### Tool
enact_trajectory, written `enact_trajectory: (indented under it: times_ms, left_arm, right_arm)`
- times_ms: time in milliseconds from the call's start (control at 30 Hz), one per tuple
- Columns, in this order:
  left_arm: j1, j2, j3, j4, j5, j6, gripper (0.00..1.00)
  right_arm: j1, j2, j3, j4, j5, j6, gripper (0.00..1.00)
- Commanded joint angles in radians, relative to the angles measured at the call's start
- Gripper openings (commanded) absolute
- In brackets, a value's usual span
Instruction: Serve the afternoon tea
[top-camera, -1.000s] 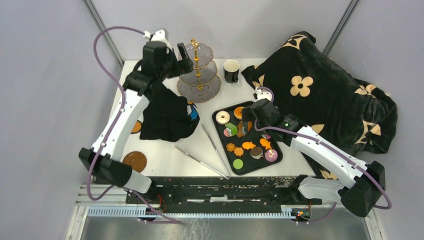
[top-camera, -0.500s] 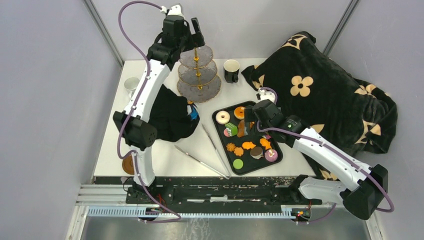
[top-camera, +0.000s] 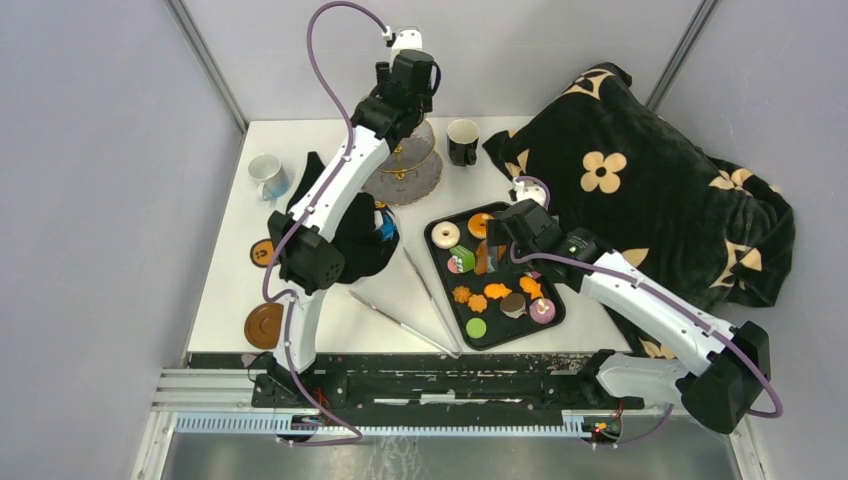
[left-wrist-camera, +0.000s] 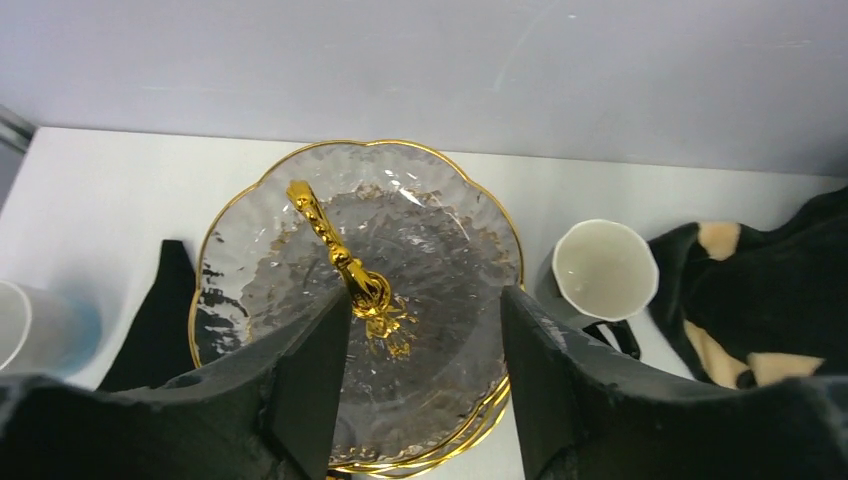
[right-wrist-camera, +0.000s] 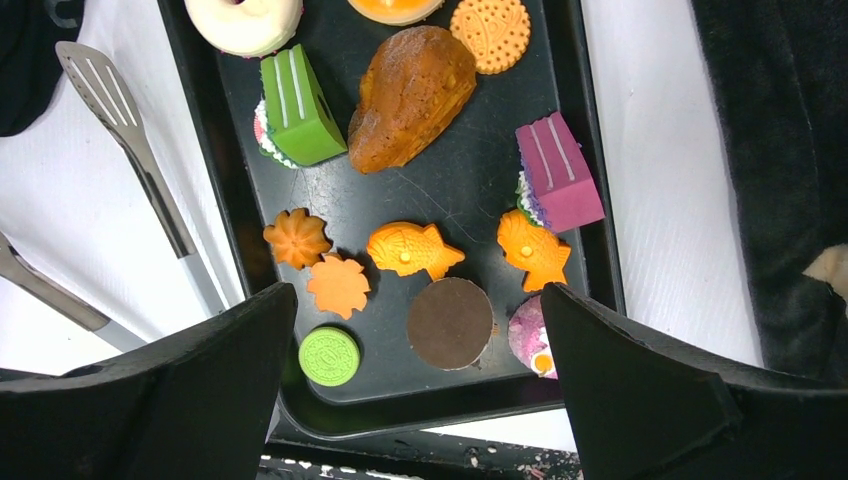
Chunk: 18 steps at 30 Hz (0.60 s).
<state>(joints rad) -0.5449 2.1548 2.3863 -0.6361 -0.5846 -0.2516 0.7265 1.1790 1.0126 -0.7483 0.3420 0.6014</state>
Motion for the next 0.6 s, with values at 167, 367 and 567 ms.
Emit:
enact_trajectory:
  times_ms: [167, 367, 567]
  left_arm:
    - [0.016, 0.021, 0.037, 0.045, -0.137, 0.059, 0.61]
    - [0.022, 0.03, 0.038, 0.059, -0.137, 0.066, 0.43]
    - [0.009, -0.009, 0.001, 0.035, -0.083, 0.047, 0.07]
  right_arm:
    - [0.001, 0.017, 0.034, -0.001, 0.025, -0.018, 1.0]
    - [0.001, 0.029, 0.04, -0.006, 0.017, -0.028, 1.0]
    - [0.001, 0.009, 0.036, 0.025, -0.013, -0.049, 1.0]
